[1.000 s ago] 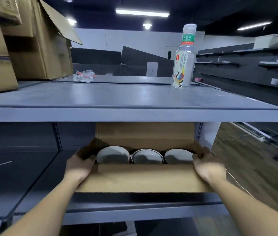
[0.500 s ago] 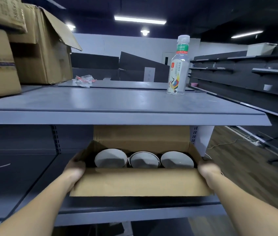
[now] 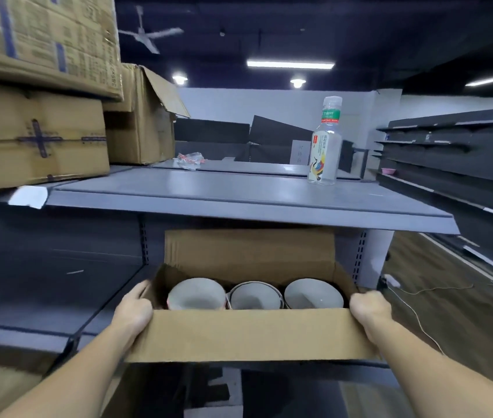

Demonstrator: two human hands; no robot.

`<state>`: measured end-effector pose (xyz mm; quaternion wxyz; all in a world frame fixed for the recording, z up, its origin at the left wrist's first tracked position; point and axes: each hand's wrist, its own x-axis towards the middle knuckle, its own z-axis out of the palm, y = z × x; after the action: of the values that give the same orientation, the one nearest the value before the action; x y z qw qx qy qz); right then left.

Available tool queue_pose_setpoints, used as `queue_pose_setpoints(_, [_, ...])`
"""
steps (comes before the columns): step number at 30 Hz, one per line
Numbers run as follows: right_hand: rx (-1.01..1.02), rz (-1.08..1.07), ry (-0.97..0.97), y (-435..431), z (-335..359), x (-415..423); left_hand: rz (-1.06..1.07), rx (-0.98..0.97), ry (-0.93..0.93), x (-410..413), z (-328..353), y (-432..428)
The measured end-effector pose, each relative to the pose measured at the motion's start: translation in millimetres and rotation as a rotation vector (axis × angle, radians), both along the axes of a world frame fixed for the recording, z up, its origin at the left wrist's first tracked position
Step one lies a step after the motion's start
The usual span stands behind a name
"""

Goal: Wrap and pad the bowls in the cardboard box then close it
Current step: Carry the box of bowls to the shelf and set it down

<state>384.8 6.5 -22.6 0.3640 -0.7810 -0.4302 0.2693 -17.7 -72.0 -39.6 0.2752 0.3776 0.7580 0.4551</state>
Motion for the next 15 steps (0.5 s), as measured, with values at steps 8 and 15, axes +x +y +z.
queue_pose_setpoints(8, [0.053, 0.279, -0.013, -27, 4, -27, 0.18, 0.076, -0.02, -2, 12, -107])
queue_pose_setpoints(15, [0.06, 0.516, -0.008, -49, 4, -86, 0.38, 0.079, 0.004, -25, 20, -207])
